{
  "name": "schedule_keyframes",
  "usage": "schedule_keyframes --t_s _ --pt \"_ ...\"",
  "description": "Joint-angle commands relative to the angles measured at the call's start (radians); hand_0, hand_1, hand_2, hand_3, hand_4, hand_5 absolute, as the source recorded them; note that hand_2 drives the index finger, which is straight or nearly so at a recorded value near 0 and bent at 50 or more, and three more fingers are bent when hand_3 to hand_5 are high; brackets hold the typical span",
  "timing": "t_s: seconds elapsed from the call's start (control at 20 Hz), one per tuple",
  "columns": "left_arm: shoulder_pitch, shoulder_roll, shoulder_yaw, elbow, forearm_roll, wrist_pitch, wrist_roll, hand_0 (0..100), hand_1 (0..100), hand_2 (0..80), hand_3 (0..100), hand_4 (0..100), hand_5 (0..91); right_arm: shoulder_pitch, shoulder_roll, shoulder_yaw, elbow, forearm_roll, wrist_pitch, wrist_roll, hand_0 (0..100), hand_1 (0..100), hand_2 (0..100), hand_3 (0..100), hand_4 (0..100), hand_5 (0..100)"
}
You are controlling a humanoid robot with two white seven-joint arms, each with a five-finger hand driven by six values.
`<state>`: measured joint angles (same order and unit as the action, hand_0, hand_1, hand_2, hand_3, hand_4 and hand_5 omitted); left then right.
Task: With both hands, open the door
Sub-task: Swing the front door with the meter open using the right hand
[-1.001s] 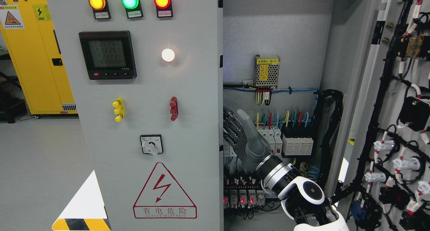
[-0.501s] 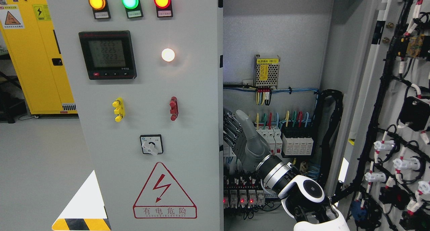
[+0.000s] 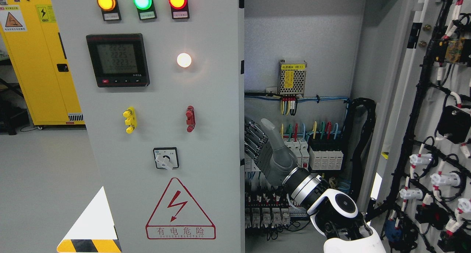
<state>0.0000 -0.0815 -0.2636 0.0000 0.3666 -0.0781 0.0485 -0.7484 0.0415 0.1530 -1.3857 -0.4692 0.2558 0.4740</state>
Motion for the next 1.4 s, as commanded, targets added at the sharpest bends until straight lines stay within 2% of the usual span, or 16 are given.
schedule_keyframes --t_s 0.0,0.05,0.15,0.2,0.9,1.35 --pt "-0.029 0.0 0.0 -0.012 0.0 0.0 0.001 0 0 0.0 5 0 0.0 -0.005 0.001 -0.009 0.022 -0.008 0.008 0.006 22 9 0 0 0 0" --pt "-0.031 0.0 0.0 -0.012 0.0 0.0 0.001 0 0 0.0 5 0 0.0 -0.006 0.001 -0.009 0.022 -0.008 0.022 0.018 22 9 0 0 0 0" --pt "-0.029 0.0 0.0 -0.012 0.0 0.0 0.001 0 0 0.0 5 0 0.0 -0.017 0.003 -0.016 0.027 -0.008 0.036 0.081 22 9 0 0 0 0" --pt "-0.029 0.0 0.0 -0.014 0.0 0.0 0.001 0 0 0.0 4 0 0.0 -0.02 0.003 -0.018 0.033 -0.006 0.034 0.093 22 9 0 0 0 0" --pt "-0.029 -0.001 0.0 -0.014 0.0 0.001 0.001 0 0 0.0 4 0 0.0 -0.029 0.003 -0.021 0.034 -0.006 0.036 0.104 22 10 0 0 0 0" --pt "-0.029 -0.001 0.0 -0.014 0.0 0.0 0.001 0 0 0.0 4 0 0.0 0.035 -0.011 -0.009 -0.095 -0.011 0.034 0.104 22 10 0 0 0 0"
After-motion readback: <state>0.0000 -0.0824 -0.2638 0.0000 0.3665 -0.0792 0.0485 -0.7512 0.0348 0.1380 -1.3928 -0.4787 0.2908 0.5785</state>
